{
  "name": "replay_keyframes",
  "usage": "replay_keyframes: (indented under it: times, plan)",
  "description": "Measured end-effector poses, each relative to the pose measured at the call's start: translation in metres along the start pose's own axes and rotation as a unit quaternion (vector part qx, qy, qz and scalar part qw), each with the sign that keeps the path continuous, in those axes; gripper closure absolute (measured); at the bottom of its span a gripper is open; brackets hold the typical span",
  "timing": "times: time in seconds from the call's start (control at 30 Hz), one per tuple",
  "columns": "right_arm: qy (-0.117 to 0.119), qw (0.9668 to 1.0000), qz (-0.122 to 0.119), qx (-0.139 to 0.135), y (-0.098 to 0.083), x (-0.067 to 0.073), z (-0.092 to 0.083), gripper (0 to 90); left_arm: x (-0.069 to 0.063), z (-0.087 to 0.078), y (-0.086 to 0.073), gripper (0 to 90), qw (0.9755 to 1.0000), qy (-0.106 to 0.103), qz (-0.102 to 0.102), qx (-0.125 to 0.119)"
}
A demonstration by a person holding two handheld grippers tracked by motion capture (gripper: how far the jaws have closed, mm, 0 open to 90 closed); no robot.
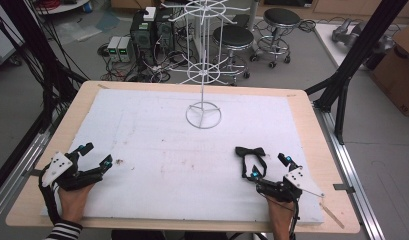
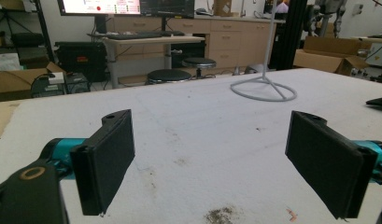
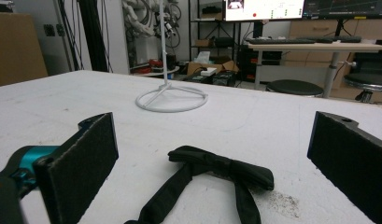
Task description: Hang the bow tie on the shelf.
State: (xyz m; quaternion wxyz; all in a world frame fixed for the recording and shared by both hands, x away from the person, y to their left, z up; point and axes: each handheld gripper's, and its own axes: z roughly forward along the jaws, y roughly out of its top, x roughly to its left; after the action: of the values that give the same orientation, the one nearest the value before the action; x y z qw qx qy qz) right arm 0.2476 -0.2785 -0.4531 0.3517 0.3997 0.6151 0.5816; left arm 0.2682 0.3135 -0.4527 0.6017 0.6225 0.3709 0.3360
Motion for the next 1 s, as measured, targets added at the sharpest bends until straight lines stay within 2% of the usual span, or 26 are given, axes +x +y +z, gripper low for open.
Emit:
replay_keyframes:
  times: [0.43,1.0]
  plan:
    - [0.0,1.0,0.007,-0.004,-0.0003,-0.0004,-0.0008,0.6,0.0,0.0003,0.0,16.1,1.0,-0.001,-0.002,0.001]
    - [-0.003,1.0,0.001,-0.005,0.0001,0.0003,-0.0007,0.6,0.0004,0.0005,0.0002,16.1,1.0,-0.001,-0.002,0.002]
